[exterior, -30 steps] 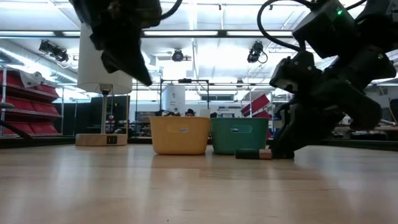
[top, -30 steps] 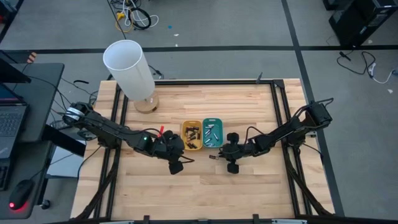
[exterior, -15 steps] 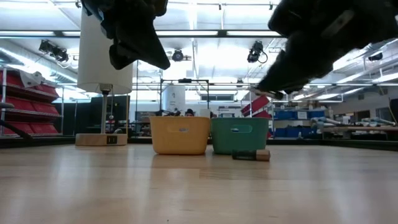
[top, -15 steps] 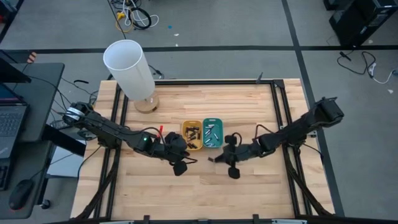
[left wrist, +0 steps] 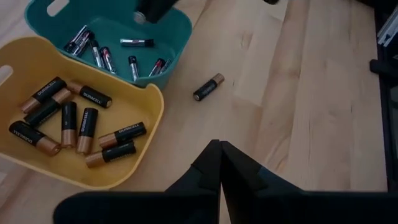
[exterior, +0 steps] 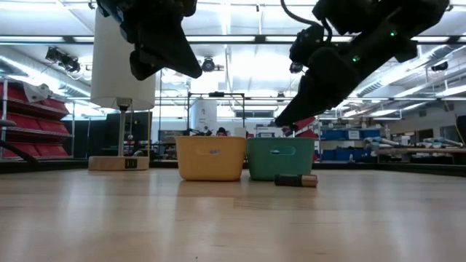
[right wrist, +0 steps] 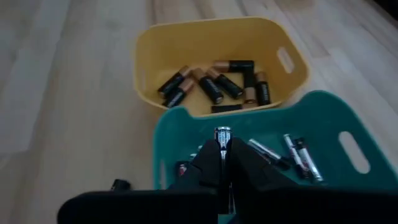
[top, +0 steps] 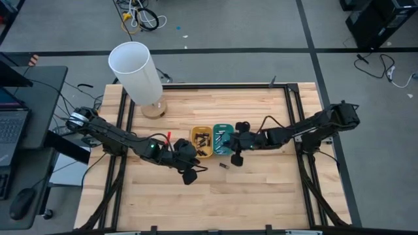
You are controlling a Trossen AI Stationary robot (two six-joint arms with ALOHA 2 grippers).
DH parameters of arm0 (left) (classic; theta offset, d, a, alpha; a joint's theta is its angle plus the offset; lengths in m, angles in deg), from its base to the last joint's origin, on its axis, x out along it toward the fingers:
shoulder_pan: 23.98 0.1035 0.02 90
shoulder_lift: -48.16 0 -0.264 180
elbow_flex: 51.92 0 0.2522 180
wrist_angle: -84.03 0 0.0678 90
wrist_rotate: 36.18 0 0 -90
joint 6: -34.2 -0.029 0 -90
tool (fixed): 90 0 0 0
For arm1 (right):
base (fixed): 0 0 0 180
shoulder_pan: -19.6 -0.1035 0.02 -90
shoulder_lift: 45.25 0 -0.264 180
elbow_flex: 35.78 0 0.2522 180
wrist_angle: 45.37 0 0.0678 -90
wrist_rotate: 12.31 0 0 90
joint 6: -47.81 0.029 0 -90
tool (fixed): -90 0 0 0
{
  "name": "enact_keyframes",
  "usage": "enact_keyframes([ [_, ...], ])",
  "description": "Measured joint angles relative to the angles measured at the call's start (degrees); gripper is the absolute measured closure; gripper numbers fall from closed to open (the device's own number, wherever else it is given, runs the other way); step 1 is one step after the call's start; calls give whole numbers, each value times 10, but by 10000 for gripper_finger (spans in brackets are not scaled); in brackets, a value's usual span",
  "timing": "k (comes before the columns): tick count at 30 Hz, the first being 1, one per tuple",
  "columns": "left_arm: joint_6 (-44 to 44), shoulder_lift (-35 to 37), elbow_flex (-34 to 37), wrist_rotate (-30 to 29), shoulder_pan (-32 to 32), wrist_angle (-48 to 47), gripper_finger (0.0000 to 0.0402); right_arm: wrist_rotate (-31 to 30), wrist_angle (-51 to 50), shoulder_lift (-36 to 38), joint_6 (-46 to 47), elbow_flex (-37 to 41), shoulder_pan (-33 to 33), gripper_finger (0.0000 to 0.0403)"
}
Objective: Sort batteries
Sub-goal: Put the silver battery into the blue bin, then put the black battery into the yellow bin
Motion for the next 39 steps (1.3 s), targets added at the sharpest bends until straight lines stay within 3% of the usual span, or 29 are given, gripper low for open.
enact_keyframes([
  [10,-2,-2,0,0,-1,44,384,-2,-10,0,-26,0,48,384],
  [12,-41,-9,0,0,-1,76,383,-9,-11,0,-25,0,58,373],
  [16,-115,-35,-1,-1,-3,144,362,-20,-13,0,-24,0,66,328],
  [21,-106,-72,-1,0,-3,159,313,-21,-25,9,-23,0,55,249],
  [28,11,-75,-1,-1,-2,91,282,-11,-104,63,83,-1,5,174],
  [35,-38,-75,-1,-2,-2,75,281,-45,-248,65,77,0,-100,176],
  [39,-59,-75,-1,4,-2,72,281,-55,-240,49,119,0,-162,182],
])
